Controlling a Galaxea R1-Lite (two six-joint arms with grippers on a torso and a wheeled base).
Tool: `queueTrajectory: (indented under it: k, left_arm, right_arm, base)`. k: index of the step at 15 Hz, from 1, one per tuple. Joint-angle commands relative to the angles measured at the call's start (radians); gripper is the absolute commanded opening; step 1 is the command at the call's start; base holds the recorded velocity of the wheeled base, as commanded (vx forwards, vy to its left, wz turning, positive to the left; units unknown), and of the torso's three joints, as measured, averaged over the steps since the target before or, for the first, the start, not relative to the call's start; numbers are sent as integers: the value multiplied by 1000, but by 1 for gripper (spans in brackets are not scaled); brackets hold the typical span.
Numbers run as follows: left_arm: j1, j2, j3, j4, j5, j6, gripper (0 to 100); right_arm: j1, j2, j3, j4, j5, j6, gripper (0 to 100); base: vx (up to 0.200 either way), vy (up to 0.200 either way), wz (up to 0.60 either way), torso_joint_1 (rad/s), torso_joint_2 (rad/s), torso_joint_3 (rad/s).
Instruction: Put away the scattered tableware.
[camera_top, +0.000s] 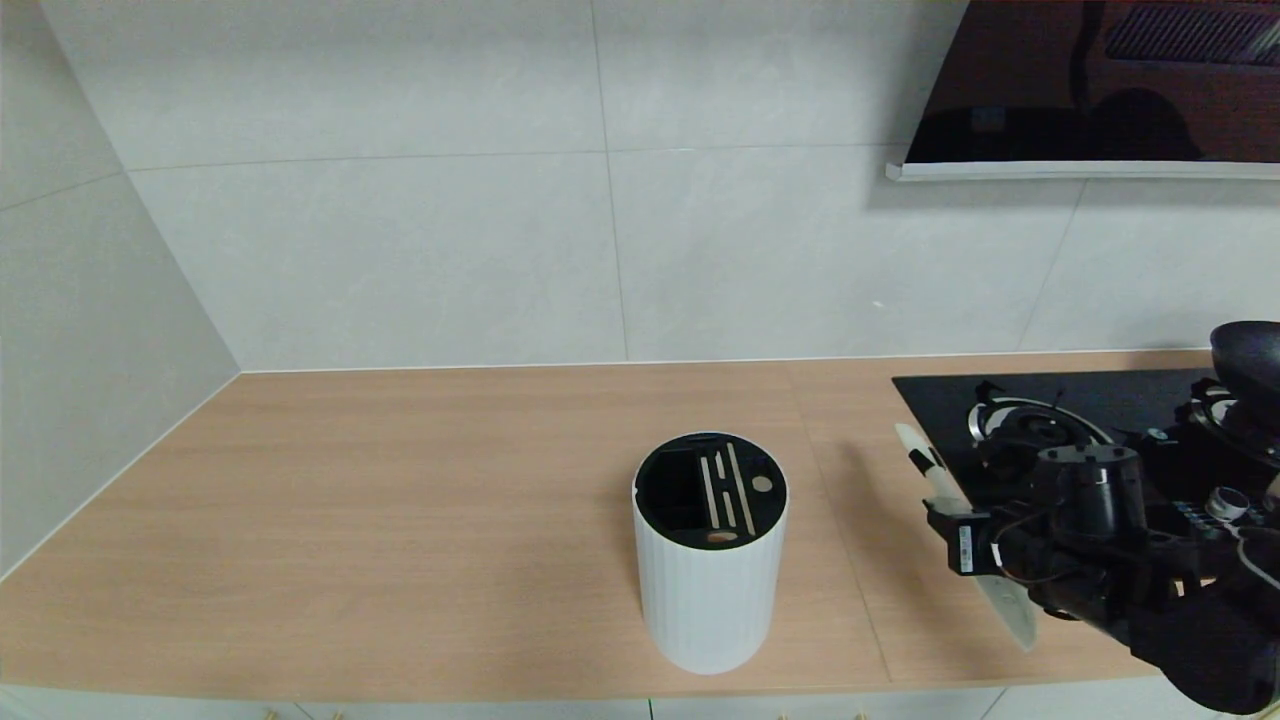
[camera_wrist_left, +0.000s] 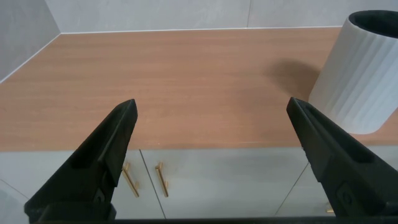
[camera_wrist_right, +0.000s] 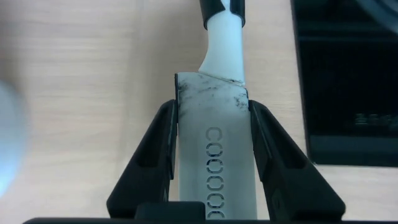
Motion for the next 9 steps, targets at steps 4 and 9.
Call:
queueTrajectory:
  k: [4, 9]
  left_arm:
    - [0, 0, -25, -100, -42, -28, 100]
    - [-12, 244, -324, 80, -360, -35, 100]
  right_arm:
    - [17, -173, 23, 31, 23, -84, 0]
    - [28, -239, -275, 333, 61, -101, 0]
  base:
    - [0, 0, 0, 0, 0, 0]
    - [0, 0, 0, 0, 0, 0]
